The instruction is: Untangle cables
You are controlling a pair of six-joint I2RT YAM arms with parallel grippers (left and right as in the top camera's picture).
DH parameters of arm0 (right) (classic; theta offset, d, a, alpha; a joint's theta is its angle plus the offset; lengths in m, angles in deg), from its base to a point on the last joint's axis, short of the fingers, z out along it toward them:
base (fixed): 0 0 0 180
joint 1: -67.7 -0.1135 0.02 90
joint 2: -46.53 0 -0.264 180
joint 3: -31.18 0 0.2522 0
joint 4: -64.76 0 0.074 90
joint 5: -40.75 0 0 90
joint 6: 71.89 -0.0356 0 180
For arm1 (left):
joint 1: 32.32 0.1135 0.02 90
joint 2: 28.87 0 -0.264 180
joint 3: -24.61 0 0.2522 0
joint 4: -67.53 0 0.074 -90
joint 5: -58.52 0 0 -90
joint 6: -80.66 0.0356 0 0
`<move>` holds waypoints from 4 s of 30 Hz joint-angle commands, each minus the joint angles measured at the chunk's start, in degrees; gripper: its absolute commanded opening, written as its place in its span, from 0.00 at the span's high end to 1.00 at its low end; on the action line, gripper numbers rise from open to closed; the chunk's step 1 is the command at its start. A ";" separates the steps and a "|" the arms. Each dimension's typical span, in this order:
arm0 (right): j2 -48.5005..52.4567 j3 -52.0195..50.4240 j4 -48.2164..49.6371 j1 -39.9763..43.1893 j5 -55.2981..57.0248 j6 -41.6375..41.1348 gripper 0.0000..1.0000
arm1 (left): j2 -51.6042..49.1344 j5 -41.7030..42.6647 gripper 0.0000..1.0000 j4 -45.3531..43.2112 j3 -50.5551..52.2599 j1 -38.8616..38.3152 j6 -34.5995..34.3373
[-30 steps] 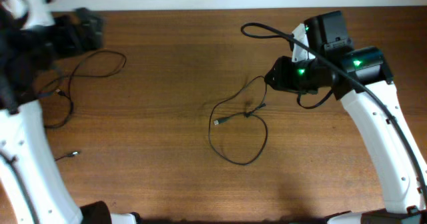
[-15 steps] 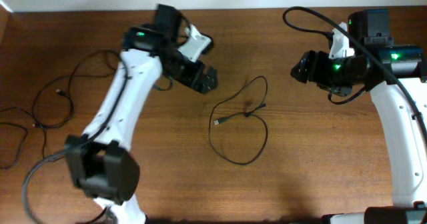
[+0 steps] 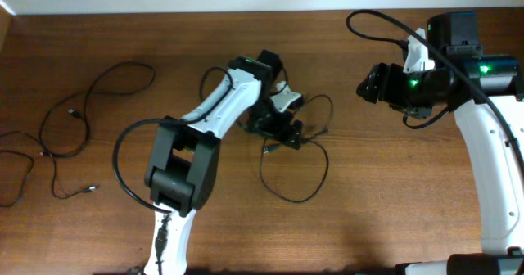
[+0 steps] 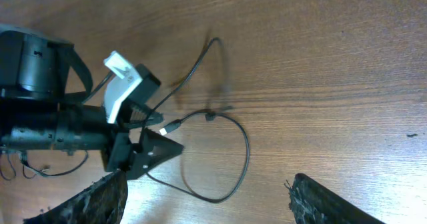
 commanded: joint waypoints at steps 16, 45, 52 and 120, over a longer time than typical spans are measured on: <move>0.20 0.35 -1.70 0.22 1.60 3.61 0.21 | -6.36 -25.62 0.14 -17.05 0.26 -17.57 -2.58; 3.58 0.35 -2.14 0.22 1.99 3.61 0.20 | -6.75 -26.82 0.22 -36.96 0.90 -18.23 19.10; 3.63 0.35 -1.95 0.22 1.99 3.61 0.20 | -9.75 -14.08 0.57 -32.59 0.90 -18.27 19.08; 3.65 0.35 -2.97 0.22 1.99 5.07 0.20 | 3.26 -0.33 1.00 6.86 -38.21 9.88 1.88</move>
